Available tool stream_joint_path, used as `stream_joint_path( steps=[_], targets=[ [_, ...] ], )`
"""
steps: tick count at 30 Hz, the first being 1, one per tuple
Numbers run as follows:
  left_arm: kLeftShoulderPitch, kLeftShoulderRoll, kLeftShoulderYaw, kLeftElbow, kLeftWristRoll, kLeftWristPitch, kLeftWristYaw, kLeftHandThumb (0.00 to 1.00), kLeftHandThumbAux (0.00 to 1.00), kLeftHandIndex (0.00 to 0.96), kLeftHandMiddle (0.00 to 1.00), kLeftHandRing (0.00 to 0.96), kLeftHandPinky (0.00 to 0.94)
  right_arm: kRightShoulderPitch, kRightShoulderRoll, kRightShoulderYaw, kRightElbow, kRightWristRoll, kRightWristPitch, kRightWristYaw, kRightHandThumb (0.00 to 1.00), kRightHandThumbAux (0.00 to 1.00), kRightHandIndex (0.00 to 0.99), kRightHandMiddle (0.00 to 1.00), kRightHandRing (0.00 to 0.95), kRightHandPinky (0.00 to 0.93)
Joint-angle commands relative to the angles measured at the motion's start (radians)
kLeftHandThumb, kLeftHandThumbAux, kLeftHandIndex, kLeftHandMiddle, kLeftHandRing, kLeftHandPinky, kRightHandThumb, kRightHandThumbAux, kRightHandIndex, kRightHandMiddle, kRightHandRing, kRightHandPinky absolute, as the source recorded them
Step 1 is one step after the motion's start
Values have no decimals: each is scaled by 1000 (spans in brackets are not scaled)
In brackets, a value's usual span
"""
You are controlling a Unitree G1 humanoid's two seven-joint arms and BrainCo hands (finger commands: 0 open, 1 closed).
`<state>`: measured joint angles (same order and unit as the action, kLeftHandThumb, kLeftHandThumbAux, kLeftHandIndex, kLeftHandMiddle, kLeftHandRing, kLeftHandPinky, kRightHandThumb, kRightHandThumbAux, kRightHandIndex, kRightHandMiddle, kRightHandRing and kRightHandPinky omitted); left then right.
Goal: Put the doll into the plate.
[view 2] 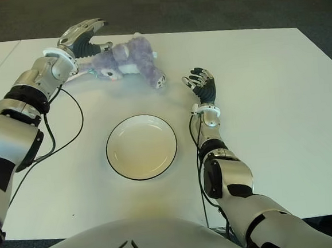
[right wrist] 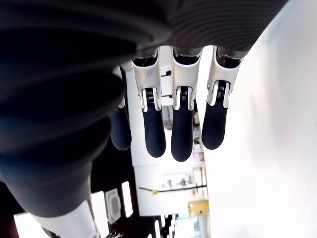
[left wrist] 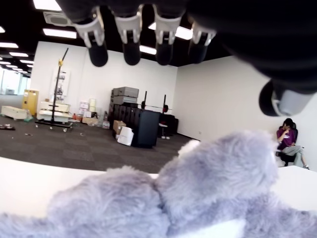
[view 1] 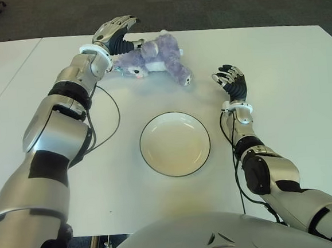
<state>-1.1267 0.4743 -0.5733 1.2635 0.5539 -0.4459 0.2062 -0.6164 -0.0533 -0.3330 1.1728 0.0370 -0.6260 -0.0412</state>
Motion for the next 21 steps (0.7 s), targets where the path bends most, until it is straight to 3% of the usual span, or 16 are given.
stream_joint_path(
  steps=[1,9,21],
  targets=[
    [-21,-76,-11,75,56,45,42,419,279,0,0,0,0,283,49,-22,165,17,71,-11,170,842,304,317,324,330],
    [38,-140,-21,113,71,119,16,420,315,0,0,22,0,285,48,-19,165,12,68,-19,152,838,295,317,321,331],
    [113,-157,-27,130,97,187,-12,398,317,0,0,0,0,285,51,-28,163,22,47,-8,202,854,306,320,330,341]
  ],
)
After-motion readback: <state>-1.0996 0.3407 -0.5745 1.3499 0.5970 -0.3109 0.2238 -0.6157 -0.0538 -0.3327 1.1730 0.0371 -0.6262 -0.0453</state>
